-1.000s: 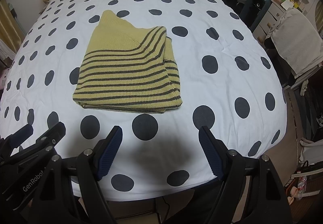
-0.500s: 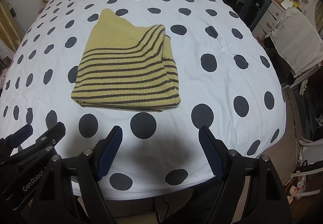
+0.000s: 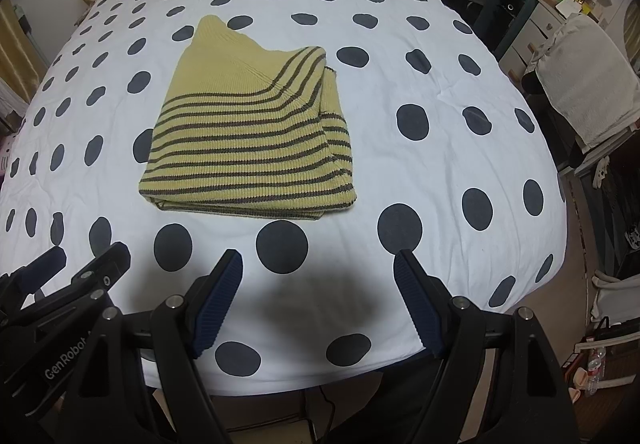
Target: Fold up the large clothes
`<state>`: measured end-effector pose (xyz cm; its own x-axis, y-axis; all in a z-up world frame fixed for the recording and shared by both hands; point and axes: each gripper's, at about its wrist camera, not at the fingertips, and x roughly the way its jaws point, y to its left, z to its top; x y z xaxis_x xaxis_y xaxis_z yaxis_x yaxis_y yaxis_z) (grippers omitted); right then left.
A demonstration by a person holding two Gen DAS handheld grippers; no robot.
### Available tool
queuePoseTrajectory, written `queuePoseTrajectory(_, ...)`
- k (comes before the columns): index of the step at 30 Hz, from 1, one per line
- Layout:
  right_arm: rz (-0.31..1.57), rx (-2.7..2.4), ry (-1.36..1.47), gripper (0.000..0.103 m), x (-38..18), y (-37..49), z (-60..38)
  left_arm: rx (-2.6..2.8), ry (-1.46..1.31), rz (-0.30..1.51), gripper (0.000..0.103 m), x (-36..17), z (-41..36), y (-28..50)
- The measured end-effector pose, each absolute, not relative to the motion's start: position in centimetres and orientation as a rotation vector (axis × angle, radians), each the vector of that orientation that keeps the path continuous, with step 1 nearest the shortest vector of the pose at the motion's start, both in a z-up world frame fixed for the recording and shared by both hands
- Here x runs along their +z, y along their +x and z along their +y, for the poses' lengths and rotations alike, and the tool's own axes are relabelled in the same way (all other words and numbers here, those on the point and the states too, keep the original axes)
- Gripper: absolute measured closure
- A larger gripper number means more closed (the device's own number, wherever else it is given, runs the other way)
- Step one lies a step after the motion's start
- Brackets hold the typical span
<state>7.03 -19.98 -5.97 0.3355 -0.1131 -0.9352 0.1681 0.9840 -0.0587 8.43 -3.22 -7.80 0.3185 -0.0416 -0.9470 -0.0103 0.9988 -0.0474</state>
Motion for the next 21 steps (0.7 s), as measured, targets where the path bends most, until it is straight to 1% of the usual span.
queuePoseTrajectory(21,1.224,-0.186,0.053,0.025,-6.62,6.67,-20.18,-0.028,-0.048,1.263,0.023,-8.23,-3.12,8.66)
